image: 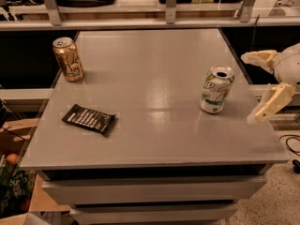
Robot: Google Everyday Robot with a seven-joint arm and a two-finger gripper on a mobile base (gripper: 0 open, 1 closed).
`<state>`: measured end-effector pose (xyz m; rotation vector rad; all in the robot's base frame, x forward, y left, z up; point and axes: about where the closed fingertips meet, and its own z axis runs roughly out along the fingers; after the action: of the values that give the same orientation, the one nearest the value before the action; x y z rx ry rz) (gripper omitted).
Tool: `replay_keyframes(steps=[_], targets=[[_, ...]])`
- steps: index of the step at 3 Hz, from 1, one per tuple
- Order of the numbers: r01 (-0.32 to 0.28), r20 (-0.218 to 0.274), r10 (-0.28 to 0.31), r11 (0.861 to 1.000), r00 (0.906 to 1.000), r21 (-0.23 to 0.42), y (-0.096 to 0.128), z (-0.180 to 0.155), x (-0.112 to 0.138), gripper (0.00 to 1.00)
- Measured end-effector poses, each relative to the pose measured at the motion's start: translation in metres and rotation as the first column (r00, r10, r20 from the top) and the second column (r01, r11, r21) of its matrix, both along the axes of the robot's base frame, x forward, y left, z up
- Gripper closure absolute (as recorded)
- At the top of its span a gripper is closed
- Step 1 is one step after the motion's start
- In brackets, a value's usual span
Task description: Pick 7up can
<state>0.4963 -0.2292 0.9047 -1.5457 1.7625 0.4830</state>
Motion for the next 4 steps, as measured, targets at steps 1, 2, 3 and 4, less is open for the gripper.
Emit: replay_keyframes(steps=[1, 2, 3, 4], targets=[[-0.060, -0.007, 0.060, 0.995, 0.9982, 0.076, 0.014, -0.005, 0.002, 0.00], [-0.122, -0.017, 0.125, 0.983, 0.9920, 0.139, 0.031, -0.010, 0.003, 0.00], [-0.170, -0.023, 0.177, 0.970, 0.9840, 0.176, 0.044, -0.014, 0.005, 0.00], [-0.203, -0.034, 0.217, 0.950, 0.9756, 0.239, 0.054, -0.023, 0.013, 0.18]])
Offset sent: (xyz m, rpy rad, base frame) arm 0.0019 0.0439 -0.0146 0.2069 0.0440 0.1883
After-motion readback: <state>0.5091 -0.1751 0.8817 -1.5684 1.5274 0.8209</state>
